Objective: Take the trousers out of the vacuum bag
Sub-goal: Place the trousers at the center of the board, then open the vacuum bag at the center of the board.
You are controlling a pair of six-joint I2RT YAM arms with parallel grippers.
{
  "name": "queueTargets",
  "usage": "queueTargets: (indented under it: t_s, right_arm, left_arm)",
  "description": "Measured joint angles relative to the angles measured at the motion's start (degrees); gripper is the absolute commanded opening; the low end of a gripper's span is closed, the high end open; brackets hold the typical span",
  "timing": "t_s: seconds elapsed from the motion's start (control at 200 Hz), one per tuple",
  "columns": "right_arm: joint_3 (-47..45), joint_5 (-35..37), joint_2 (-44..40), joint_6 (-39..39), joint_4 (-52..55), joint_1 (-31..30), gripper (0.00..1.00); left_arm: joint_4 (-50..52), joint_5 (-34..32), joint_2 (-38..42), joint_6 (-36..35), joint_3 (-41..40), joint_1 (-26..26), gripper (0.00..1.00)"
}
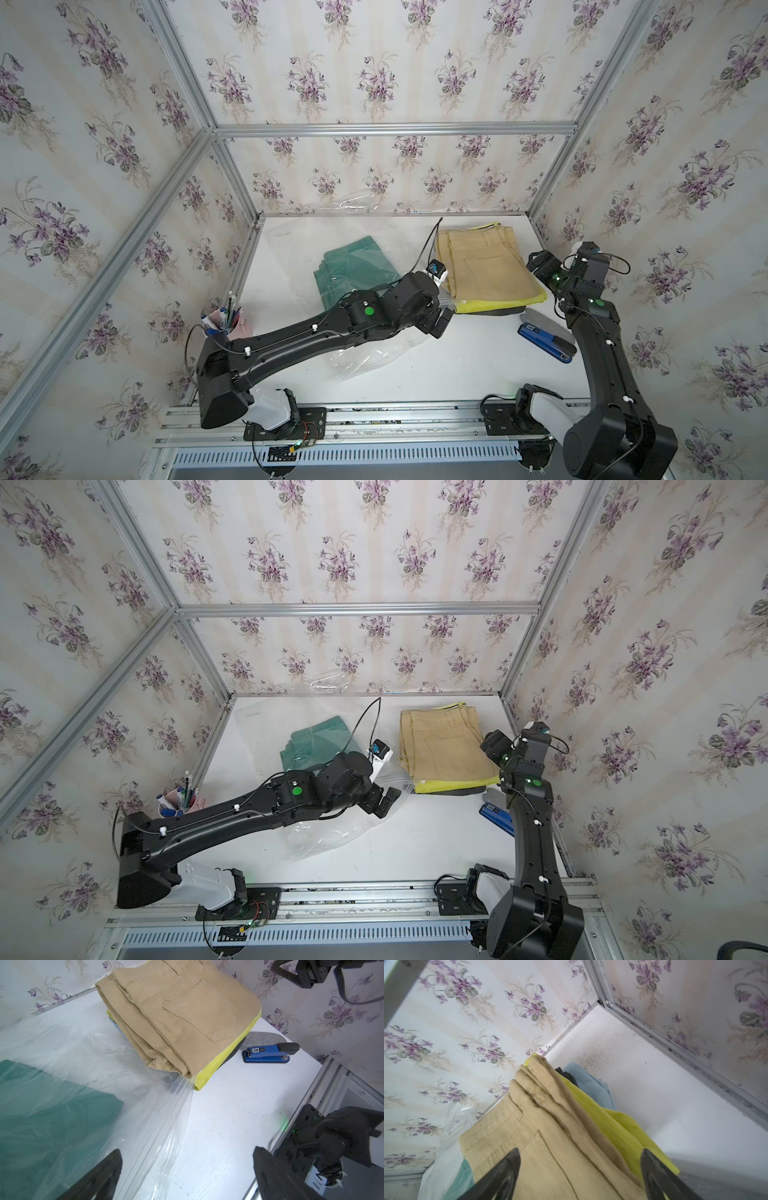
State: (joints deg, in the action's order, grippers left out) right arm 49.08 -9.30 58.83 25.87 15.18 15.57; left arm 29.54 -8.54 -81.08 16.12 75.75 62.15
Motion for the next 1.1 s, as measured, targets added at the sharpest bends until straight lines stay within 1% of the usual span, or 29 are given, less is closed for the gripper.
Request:
queueTargets:
  t_s: [0.12,0.25,0.38,0.564,0.699,0.889,0.999,1.099]
  right_arm:
    - [0.9,-1.0,-2.1,-1.4,-0.3,-4.1,0.9]
    - [1.6,-2.1,-2.5,-1.8,-1.2,-10.9,0.9]
    - [2.0,-1.7,-1.7,-2.2,-2.5,-17.9,0.88]
    - [1.6,2.2,2.3,-4.9,-2.2,-21.9,0.88]
    - [-1.3,3.2,4.2,-7.0,-1.2,-24.8,0.87]
    - [-2.3,10.6,6.2,-7.9,1.5,-31.4,0.87]
    - [-4.3,15.3,6.8,-7.5,3.8,-32.8,0.87]
    - [-4.8,19.1,8.1,-5.9,5.0,-33.0,0.87]
  left_arm:
    - [2.5,-2.1,5.8,2.0,-3.5,0.0,1.0]
    - [6.5,-4.0,10.3,4.6,-8.5,0.0,1.0]
    - [9.0,-4.9,15.3,7.5,-13.7,0.0,1.0]
    - [9.6,-5.8,20.8,10.1,-18.8,0.0,1.0]
    - [9.4,-6.0,21.2,10.8,-19.9,0.0,1.0]
    - [9.1,-6.3,17.6,11.4,-19.0,0.0,1.0]
    - [9.2,-6.8,16.2,11.8,-18.5,0.1,1.0]
    - [9.7,-7.9,15.7,12.0,-18.5,0.2,1.0]
